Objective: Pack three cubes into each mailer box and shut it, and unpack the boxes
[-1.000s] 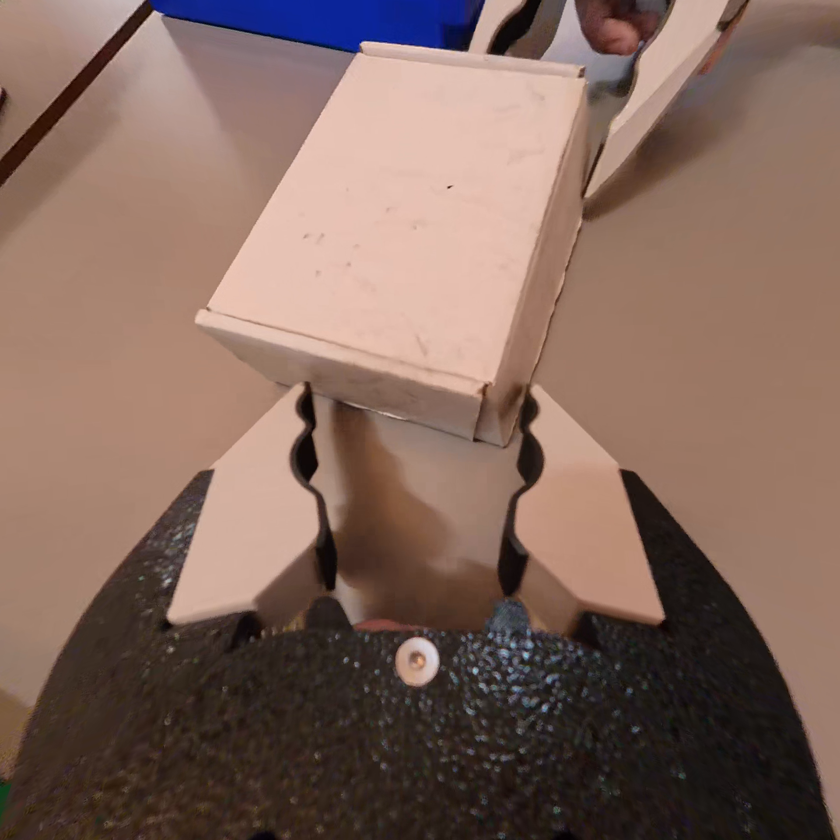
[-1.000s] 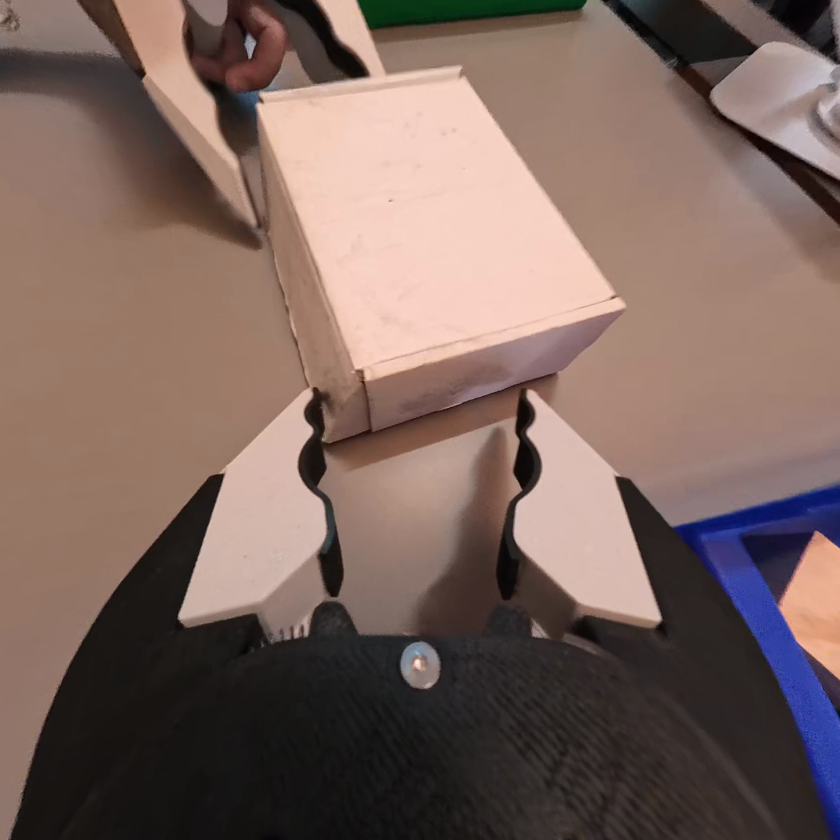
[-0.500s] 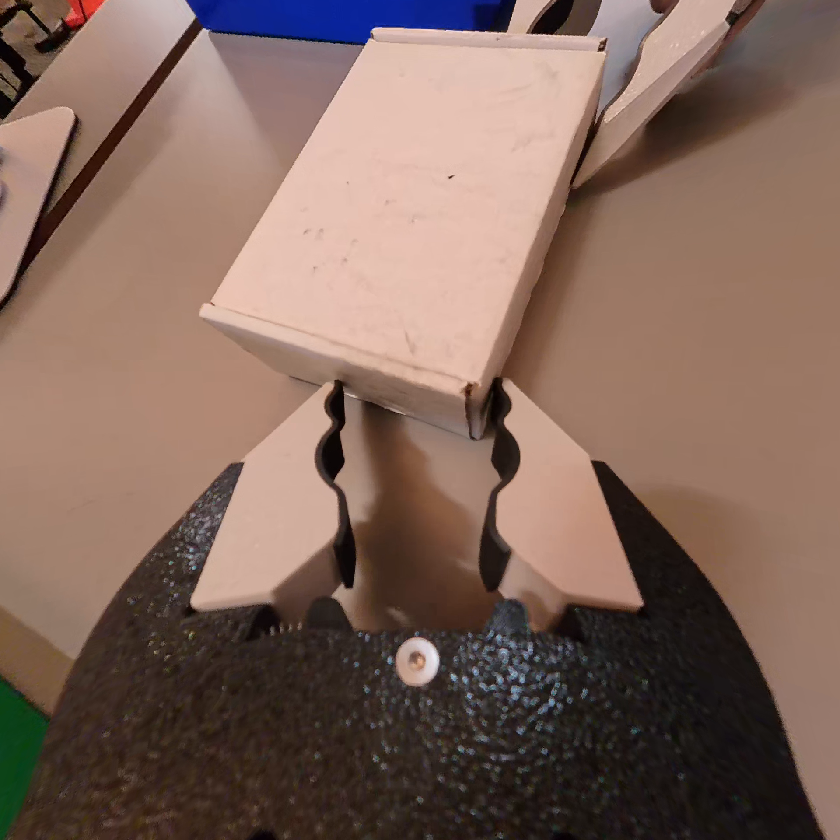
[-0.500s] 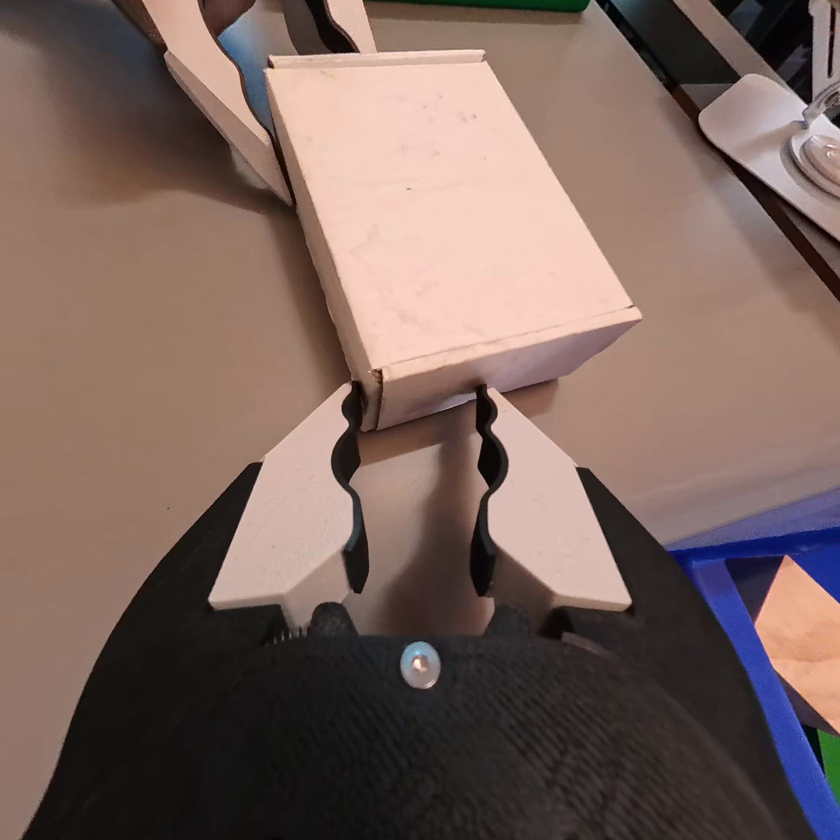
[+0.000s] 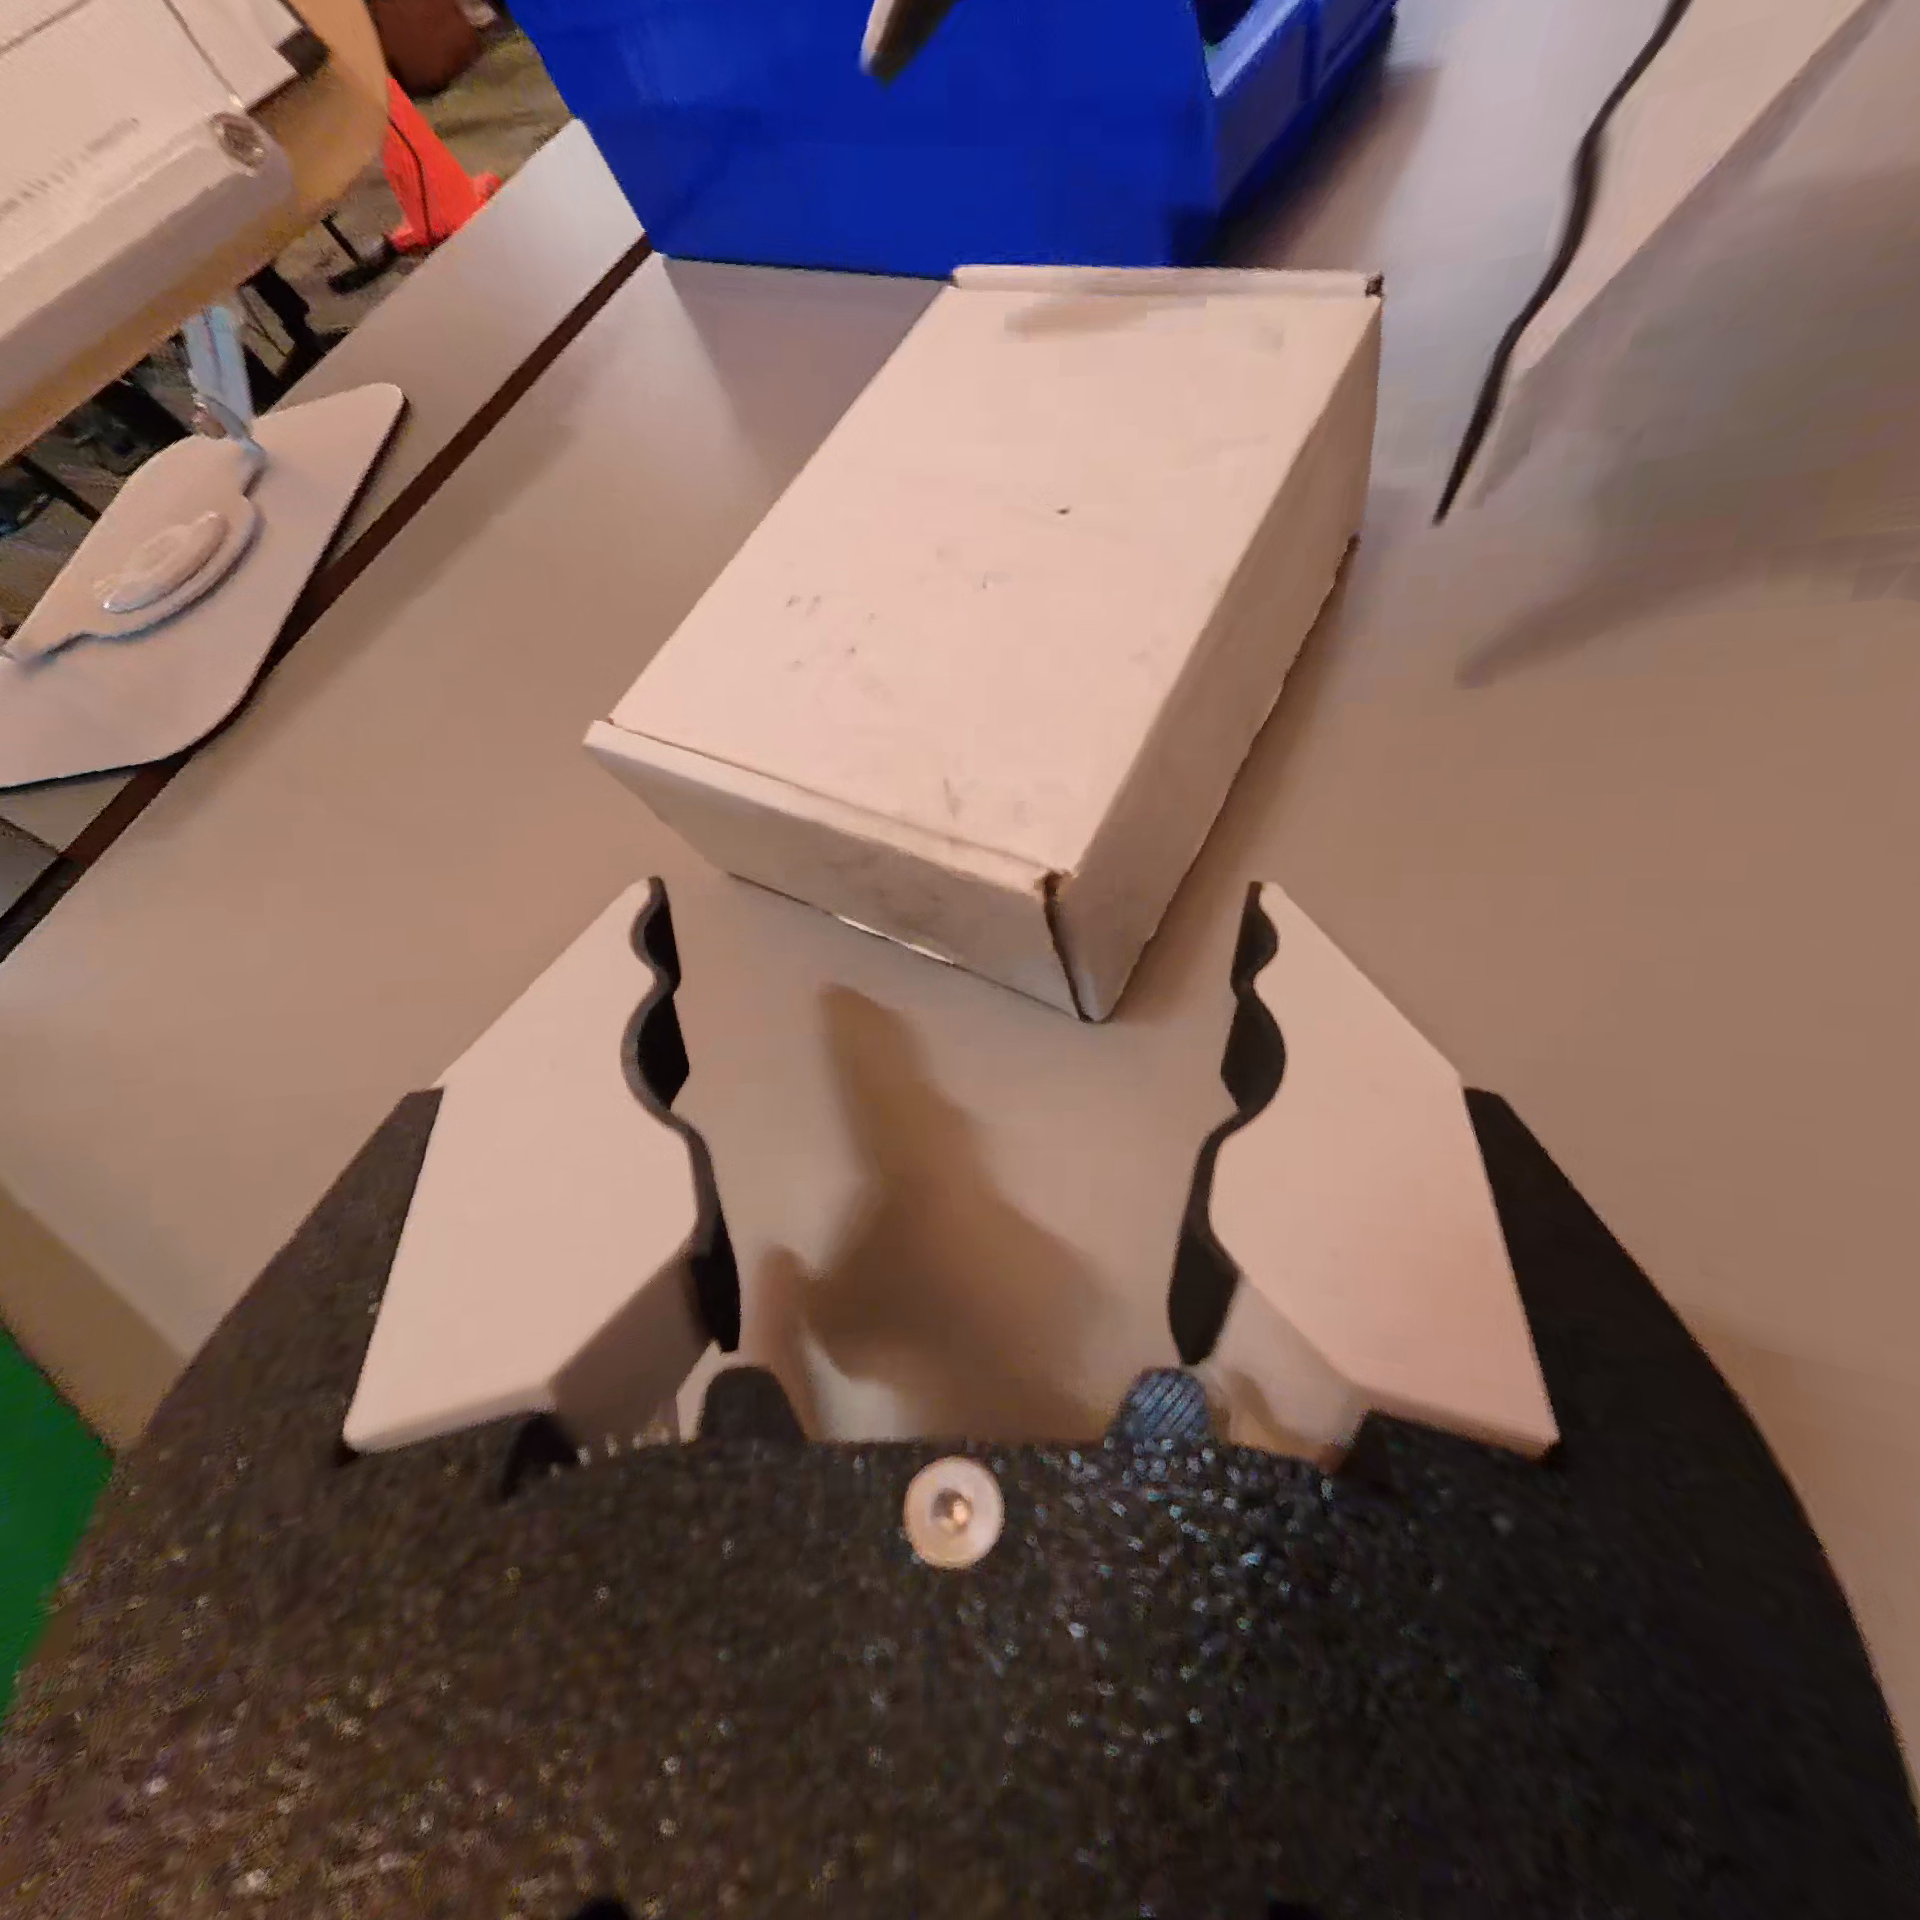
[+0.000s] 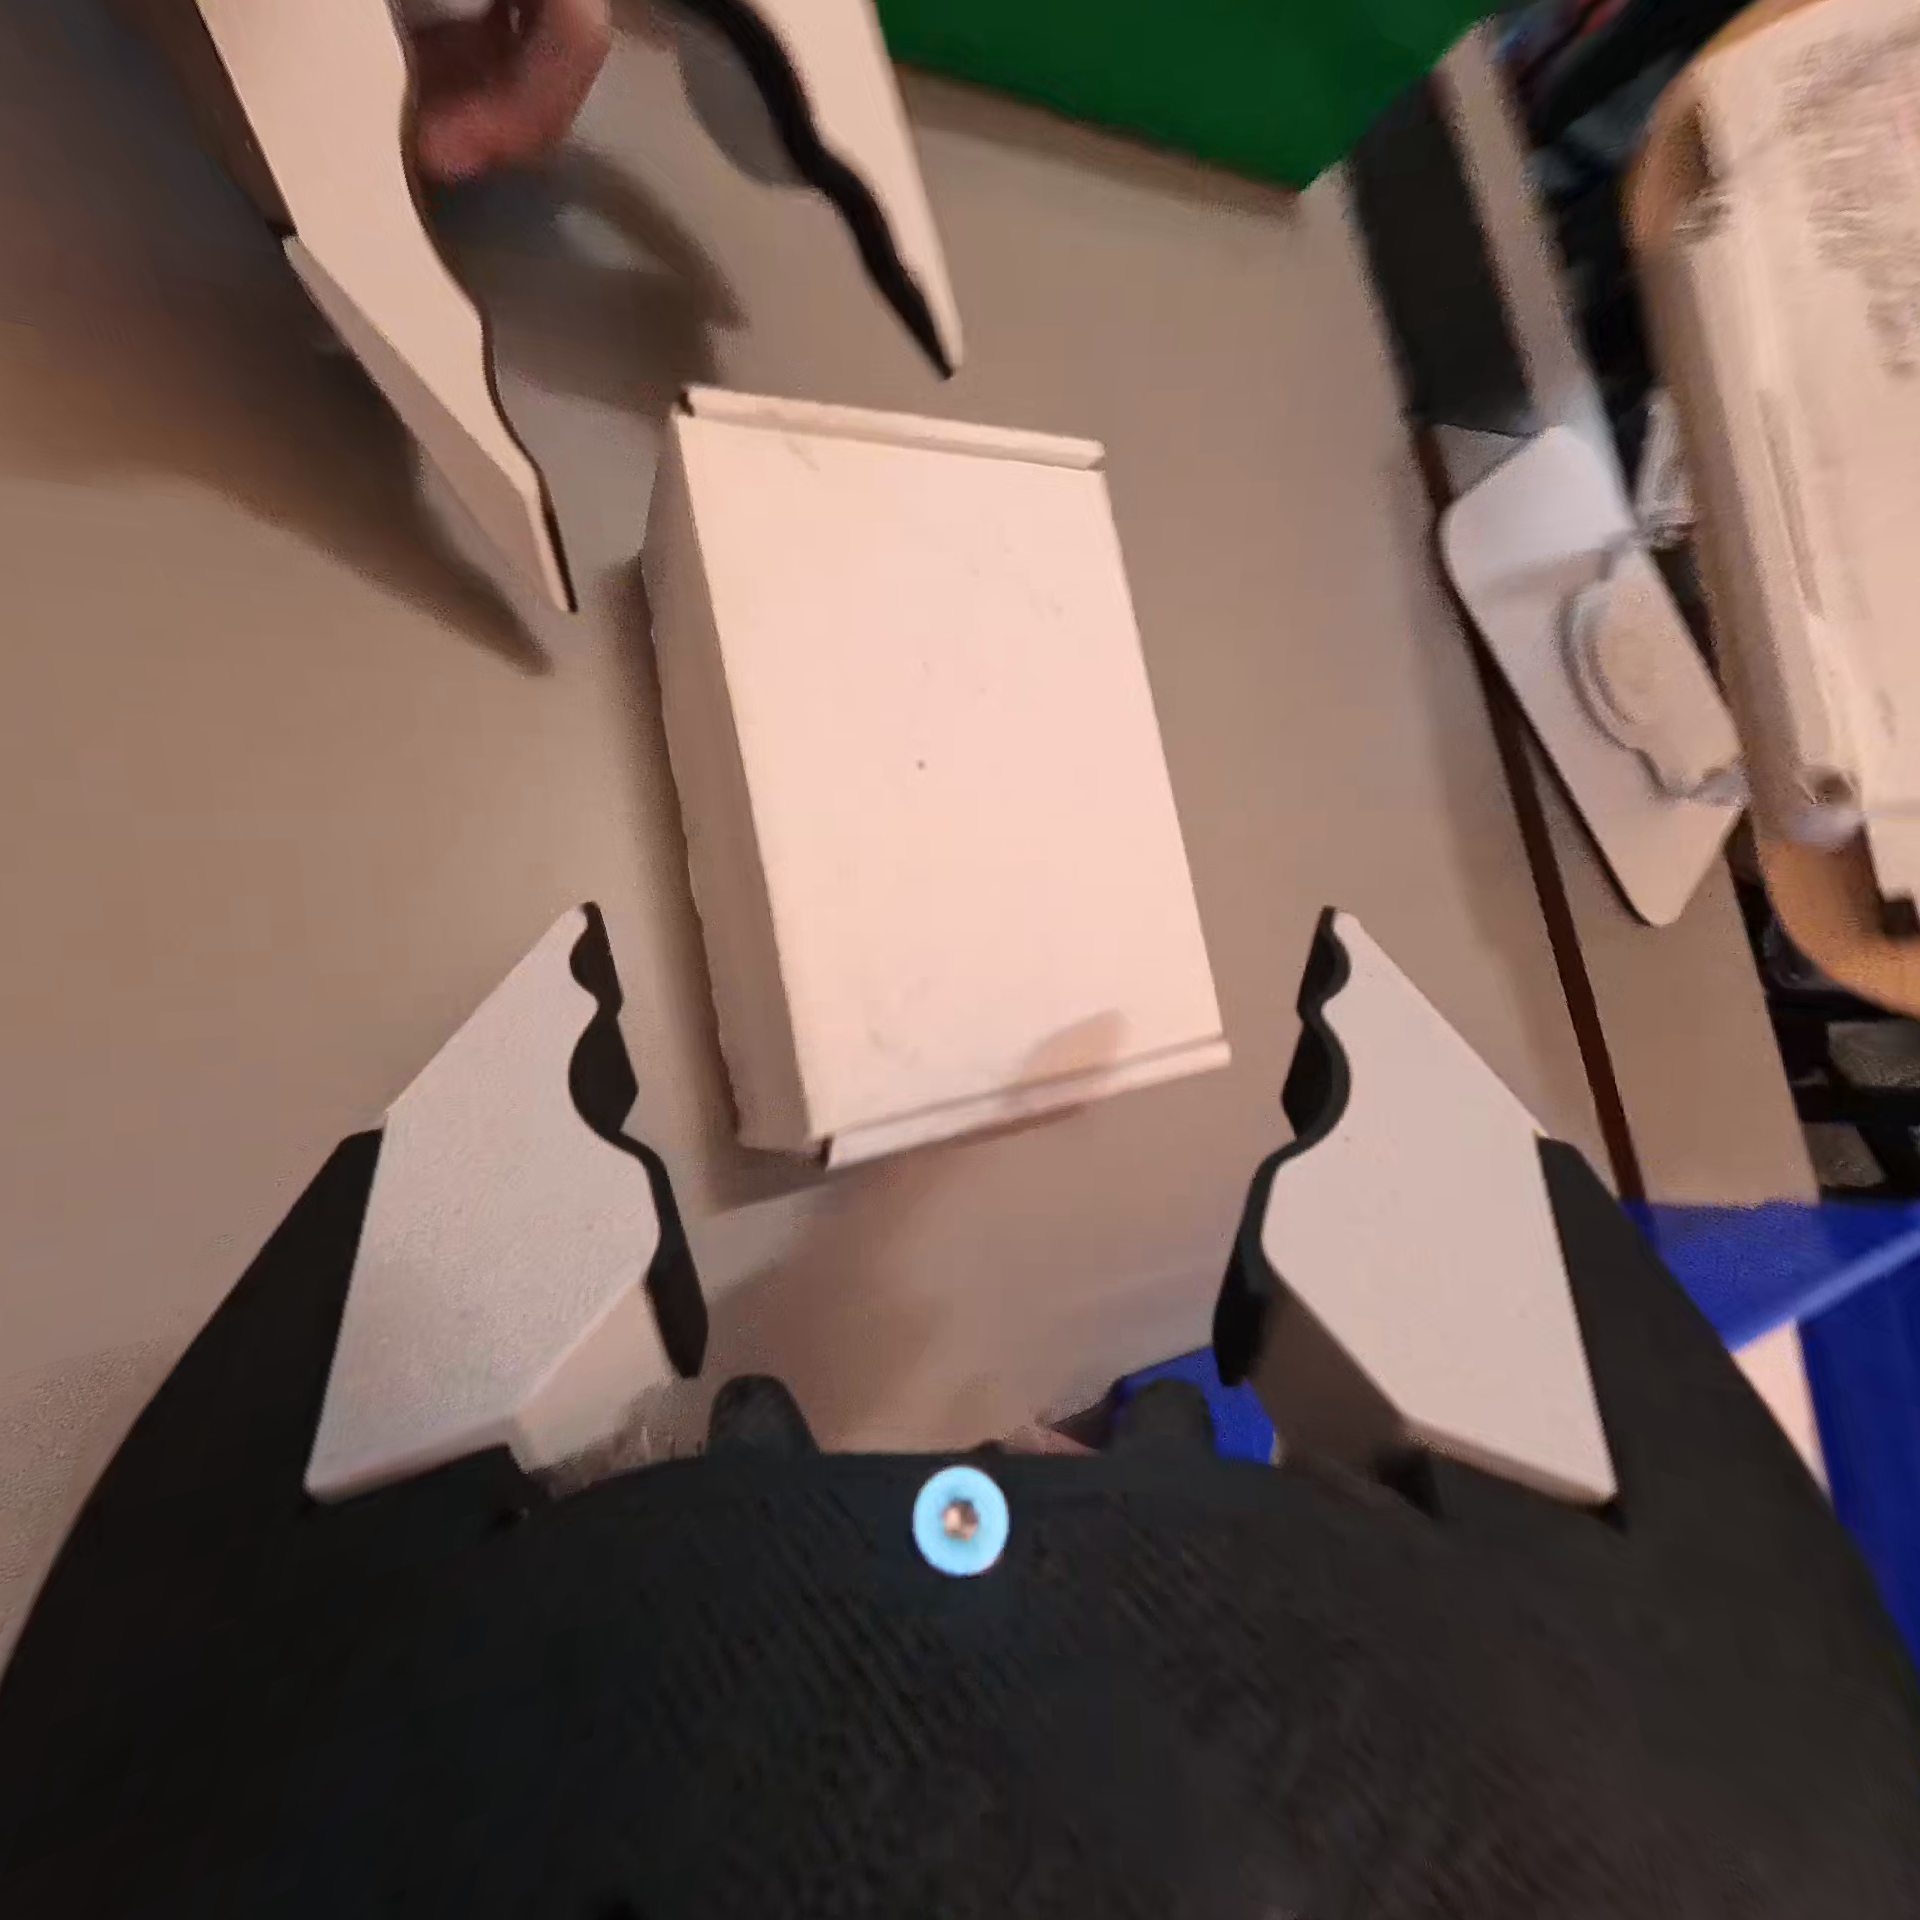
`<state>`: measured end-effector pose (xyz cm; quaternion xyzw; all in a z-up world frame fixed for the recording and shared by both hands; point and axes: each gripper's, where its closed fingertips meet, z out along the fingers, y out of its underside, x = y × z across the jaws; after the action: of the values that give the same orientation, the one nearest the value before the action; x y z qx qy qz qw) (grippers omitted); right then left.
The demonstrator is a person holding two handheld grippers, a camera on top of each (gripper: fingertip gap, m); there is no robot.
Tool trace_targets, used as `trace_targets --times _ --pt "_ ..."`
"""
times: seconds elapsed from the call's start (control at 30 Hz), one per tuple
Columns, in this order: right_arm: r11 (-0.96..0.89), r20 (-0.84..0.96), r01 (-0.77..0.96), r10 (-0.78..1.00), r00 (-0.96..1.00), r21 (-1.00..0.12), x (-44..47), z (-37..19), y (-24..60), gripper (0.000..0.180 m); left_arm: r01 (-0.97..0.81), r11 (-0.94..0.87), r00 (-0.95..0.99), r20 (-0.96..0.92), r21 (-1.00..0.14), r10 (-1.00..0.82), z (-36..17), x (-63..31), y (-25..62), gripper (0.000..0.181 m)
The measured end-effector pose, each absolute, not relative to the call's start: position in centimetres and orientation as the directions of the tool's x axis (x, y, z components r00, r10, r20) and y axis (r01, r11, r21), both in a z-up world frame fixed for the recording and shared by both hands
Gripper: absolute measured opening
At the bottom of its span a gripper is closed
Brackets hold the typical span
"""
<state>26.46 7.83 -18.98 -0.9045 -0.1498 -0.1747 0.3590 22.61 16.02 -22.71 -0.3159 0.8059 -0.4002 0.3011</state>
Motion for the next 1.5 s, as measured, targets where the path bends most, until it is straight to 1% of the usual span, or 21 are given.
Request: trace_targets --times 0.03,0.1,0.13,0.17,0.23,0.37,0.57,0.67,0.77,0.8,0.83,0.9,0.97,1.07,1.17,1.3,1.43,1.5 --pt "-0.732 0.429 0.423 0.197 0.881 -0.533 26.8 -19.5 8.8 0.128 -0.271 0.466 -0.611 -0.223 -0.843 -0.759 -22.5 22.7 16.2 0.105" --pt "-0.789 0.409 0.437 0.261 0.874 -0.431 27.8 -21.0 10.6 0.128 -0.262 0.439 -0.604 -0.209 -0.859 -0.769 -22.1 22.7 16.3 0.107" --pt "-0.798 0.381 0.451 0.303 0.873 -0.399 27.8 -21.6 11.3 0.126 -0.254 0.426 -0.602 -0.203 -0.868 -0.772 -21.9 22.7 16.4 0.107" --pt "-0.798 0.348 0.465 0.341 0.873 -0.384 27.6 -22.0 12.0 0.129 -0.244 0.413 -0.601 -0.197 -0.877 -0.774 -21.6 22.6 16.4 0.108" --pt "-0.814 0.257 0.46 0.388 0.885 -0.355 26.9 -22.9 12.9 0.127 -0.235 0.389 -0.6 -0.182 -0.891 -0.779 -21.2 22.5 16.6 0.108" --pt "-0.849 0.129 0.476 0.458 0.879 -0.228 26.6 -24.9 12.6 0.135 -0.252 0.371 -0.595 -0.159 -0.894 -0.788 -21.2 22.4 17.0 0.108" --pt "-0.814 0.08 0.548 0.543 0.836 -0.195 26.7 -24.6 11.4 0.132 -0.246 0.391 -0.592 -0.182 -0.887 -0.785 -21.4 22.4 16.9 0.107" --pt "-0.798 0.154 0.56 0.538 0.829 -0.224 28.4 -21.1 10.7 0.132 -0.245 0.384 -0.589 -0.178 -0.89 -0.789 -21.3 22.4 17.0 0.107" --pt "-0.791 0.279 0.537 0.466 0.84 -0.293 31.9 -14.0 9.2 0.133 -0.249 0.37 -0.579 -0.169 -0.895 -0.798 -21.1 22.5 17.2 0.106" --pt "-0.796 0.321 0.526 0.435 0.841 -0.3 33.5 -11.6 8.3 0.133 -0.252 0.367 -0.578 -0.166 -0.895 -0.799 -21.1 22.5 17.3 0.106" --pt "-0.809 0.372 0.513 0.4 0.838 -0.286 35.7 -9.5 7.0 0.133 -0.255 0.366 -0.576 -0.163 -0.895 -0.801 -21.2 22.5 17.3 0.106" --pt "-0.86 0.455 0.459 0.325 0.83 -0.223 40.8 -6.7 3.9 0.133 -0.259 0.368 -0.576 -0.163 -0.893 -0.801 -21.2 22.5 17.3 0.106" --pt "-0.906 0.495 0.397 0.279 0.823 -0.148 45.9 -5.8 0.3 0.133 -0.26 0.374 -0.576 -0.168 -0.89 -0.8 -21.3 22.5 17.3 0.106" --pt "-0.949 0.477 0.308 0.24 0.846 -0.068 51.6 -7.5 -4.5 0.133 -0.262 0.372 -0.576 -0.166 -0.89 -0.801 -21.3 22.5 17.3 0.106" --pt "-0.96 0.401 0.267 0.212 0.891 -0.086 54.0 -10.7 -6.4 0.133 -0.268 0.362 -0.573 -0.154 -0.893 -0.805 -21.3 22.6 17.4 0.105" --pt "-0.949 0.338 0.28 0.219 0.915 -0.144 55.6 -13.6 -5.5 0.132 -0.275 0.353 -0.571 -0.144 -0.894 -0.808 -21.3 22.6 17.5 0.103" --pt "-0.948 0.266 0.297 0.258 0.929 -0.115 56.8 -16.6 -5.2 0.132 -0.288 0.371 -0.574 -0.151 -0.883 -0.805 -21.6 22.7 17.4 0.102" --pt "-0.943 0.267 0.32 0.286 0.92 -0.091 57.7 -18.0 -5.0 0.132 -0.294 0.389 -0.579 -0.162 -0.873 -0.799 -21.9 22.7 17.3 0.102"
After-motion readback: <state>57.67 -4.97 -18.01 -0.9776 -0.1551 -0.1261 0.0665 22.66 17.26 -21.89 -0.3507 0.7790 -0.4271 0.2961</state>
